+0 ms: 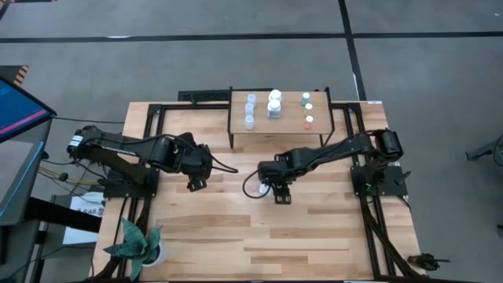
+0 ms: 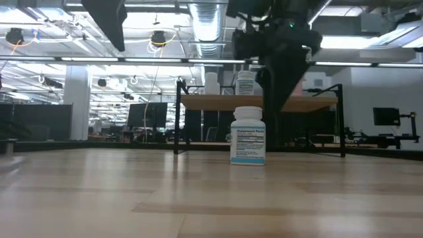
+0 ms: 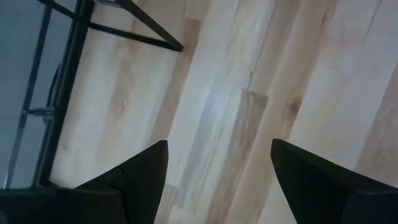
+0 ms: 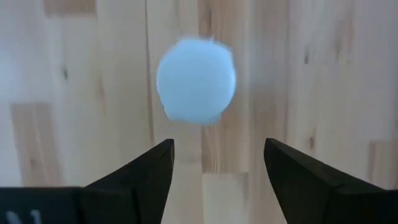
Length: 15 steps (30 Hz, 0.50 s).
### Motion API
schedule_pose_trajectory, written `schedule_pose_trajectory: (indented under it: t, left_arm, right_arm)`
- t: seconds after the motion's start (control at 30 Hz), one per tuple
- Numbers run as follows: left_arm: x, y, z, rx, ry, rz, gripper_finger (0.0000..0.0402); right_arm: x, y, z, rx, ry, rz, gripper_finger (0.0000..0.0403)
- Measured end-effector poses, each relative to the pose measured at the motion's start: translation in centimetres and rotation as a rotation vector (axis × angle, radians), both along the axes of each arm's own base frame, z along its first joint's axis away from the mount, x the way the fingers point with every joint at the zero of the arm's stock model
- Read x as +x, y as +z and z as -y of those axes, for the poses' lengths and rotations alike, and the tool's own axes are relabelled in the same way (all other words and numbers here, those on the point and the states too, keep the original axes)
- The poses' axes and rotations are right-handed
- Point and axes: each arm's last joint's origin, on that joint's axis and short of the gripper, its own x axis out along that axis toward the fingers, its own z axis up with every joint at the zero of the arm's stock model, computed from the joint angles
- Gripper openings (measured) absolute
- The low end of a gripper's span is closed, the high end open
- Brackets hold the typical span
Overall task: Pick and place medicine bottles onto shelf by color
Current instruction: Put the white big pill bottle on the shelf
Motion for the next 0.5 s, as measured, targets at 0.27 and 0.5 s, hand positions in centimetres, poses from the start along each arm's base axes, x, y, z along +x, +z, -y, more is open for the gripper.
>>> schedule_pose_trajectory:
  t: [0.27, 0.5]
  left_arm:
    - [0.0, 0.0, 0.0, 0.007, -0.005, -0.002, 0.0272]
    - [0.0, 0.0, 0.0, 0.014, -0.027, -0.01, 0.0272]
  right_arm:
    - [1.2, -0.3, -0.2, 0.088, 0.015, 0.085, 0.0272]
    - [1.9, 0.0, -0.3, 0.108, -0.003, 0.157, 0.0272]
